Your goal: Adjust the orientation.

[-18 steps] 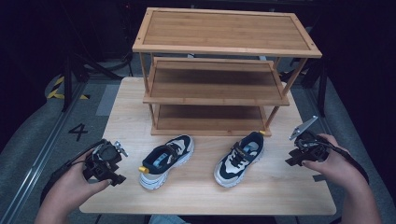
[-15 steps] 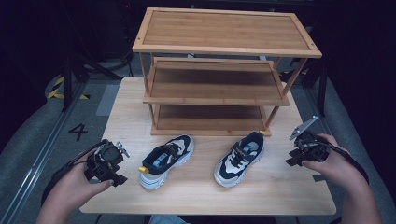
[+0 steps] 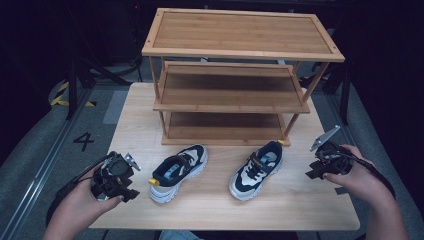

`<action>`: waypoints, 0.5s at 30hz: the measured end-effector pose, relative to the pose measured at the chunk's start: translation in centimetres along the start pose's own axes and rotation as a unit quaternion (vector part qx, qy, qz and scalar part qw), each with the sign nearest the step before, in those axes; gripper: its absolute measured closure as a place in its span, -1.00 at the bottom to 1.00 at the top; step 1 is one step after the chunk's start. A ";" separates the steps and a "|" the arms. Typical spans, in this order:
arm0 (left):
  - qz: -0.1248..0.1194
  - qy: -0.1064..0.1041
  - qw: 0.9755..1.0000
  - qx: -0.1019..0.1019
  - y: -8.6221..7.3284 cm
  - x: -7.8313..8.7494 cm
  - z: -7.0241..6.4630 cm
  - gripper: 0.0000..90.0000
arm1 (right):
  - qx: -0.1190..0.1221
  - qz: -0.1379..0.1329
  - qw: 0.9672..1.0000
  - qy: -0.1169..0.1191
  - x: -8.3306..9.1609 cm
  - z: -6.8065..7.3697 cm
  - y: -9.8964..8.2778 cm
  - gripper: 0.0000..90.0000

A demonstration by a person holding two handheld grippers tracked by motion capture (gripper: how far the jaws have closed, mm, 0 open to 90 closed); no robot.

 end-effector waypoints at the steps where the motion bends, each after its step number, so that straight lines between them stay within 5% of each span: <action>1: -0.004 -0.003 1.000 -0.006 0.1 0.1 -0.4 0.21 | 0.000 0.001 1.000 0.000 0.0 0.0 -0.1 0.35; 8: -0.019 -0.012 1.000 0.017 1.4 -0.5 -1.4 0.15 | -0.002 0.004 1.000 0.000 0.0 0.2 -0.5 0.35; 15: -0.028 -0.019 0.999 0.034 2.3 -0.8 -1.3 0.28 | -0.006 0.005 1.000 -0.001 -0.1 0.4 -0.9 0.35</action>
Point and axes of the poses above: each handheld gripper's, and its own axes: x roughly backward along the jaws, y roughly out of its top, z roughly to its left, the point moved 9 cm from there along -x, roughly forward along the jaws, and after that the axes turned 15 degrees about x, right-handed, at the moved point
